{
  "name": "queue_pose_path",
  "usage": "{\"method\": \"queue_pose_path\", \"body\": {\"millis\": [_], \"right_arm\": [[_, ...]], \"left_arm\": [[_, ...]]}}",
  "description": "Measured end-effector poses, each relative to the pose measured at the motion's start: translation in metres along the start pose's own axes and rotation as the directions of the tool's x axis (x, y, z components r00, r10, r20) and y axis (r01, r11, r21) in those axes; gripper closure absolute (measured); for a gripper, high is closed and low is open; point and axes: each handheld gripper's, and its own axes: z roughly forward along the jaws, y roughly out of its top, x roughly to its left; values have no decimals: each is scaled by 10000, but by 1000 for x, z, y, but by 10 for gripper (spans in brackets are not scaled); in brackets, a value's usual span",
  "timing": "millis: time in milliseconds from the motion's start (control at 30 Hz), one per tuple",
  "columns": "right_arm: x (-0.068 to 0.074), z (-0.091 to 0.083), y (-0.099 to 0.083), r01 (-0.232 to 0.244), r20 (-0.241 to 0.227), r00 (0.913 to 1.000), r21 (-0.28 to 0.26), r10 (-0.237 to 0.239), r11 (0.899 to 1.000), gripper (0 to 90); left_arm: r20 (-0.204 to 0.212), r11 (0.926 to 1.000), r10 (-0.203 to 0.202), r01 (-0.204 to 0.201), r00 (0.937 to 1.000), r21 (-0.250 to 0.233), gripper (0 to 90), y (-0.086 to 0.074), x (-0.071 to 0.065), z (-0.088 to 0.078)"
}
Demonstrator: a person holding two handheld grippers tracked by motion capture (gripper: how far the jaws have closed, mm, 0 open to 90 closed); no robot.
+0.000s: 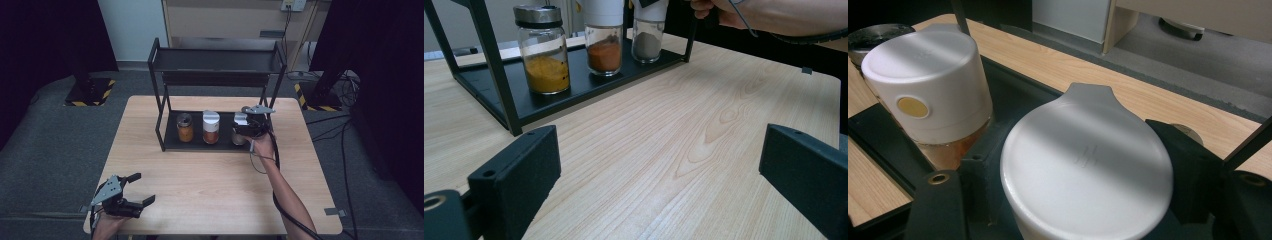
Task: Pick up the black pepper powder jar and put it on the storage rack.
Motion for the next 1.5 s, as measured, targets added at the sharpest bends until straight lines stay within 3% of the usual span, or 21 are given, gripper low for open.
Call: {"method": "queue_pose_path", "body": {"millis": [167,300,500,1167,1500], "right_arm": [[1,-1,0,62,22,10000,-47,-62,10000,283],[2,-6,1,122,115,9999,-266,-119,9996,173],[2,-13,5,256,99,9996,-508,-251,9984,111],[-1,-45,22,442,-195,9987,-1113,-467,9928,105],[1,-66,27,559,-720,9952,-1400,-664,9886,103]], "left_arm": [[3,10000,8,-8,10000,4,22,0,0,0],[17,10000,13,-13,10000,13,22,0,0,0],[23,10000,13,-13,10000,21,22,1,0,0],[51,10000,-21,21,10000,10,21,0,0,1],[13,10000,-35,35,10000,-10,19,1,0,1]]}}
